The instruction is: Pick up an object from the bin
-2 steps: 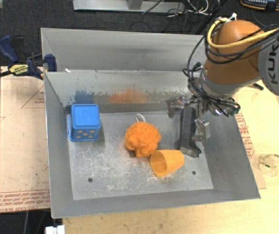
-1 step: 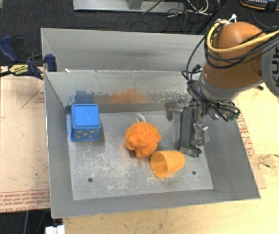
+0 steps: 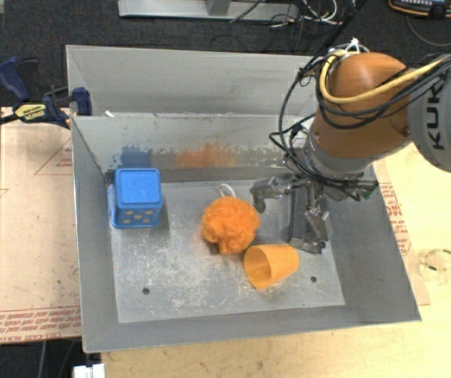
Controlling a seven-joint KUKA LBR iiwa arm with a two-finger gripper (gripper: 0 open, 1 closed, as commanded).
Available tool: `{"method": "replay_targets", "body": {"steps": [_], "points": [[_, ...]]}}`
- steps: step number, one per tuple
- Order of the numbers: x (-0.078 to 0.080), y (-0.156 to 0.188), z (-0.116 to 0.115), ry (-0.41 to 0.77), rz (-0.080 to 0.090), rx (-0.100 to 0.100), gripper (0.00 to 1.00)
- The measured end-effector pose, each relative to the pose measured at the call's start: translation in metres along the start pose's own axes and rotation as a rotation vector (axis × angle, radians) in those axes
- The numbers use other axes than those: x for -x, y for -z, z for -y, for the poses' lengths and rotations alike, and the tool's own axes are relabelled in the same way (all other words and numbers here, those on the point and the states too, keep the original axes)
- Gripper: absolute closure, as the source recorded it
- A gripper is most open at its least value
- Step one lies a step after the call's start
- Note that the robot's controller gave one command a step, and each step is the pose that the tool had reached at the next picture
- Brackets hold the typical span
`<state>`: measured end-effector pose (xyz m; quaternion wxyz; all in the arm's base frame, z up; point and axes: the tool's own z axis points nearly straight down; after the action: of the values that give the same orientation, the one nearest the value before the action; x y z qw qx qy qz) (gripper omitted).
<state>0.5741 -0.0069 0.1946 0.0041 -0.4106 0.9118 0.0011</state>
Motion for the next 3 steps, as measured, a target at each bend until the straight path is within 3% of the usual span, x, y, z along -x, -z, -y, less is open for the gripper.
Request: {"method": "replay_targets", "body": {"steps": [1, 2, 3], "points": [[-0.009, -0.03, -0.005, -0.005, 0.004, -0.002, 0.0], [0.01, -0.031, -0.009, 0.082, 0.001, -0.001, 0.0], [0.024, -0.029, 0.006, 0.269, 0.006, -0.004, 0.0]]}}
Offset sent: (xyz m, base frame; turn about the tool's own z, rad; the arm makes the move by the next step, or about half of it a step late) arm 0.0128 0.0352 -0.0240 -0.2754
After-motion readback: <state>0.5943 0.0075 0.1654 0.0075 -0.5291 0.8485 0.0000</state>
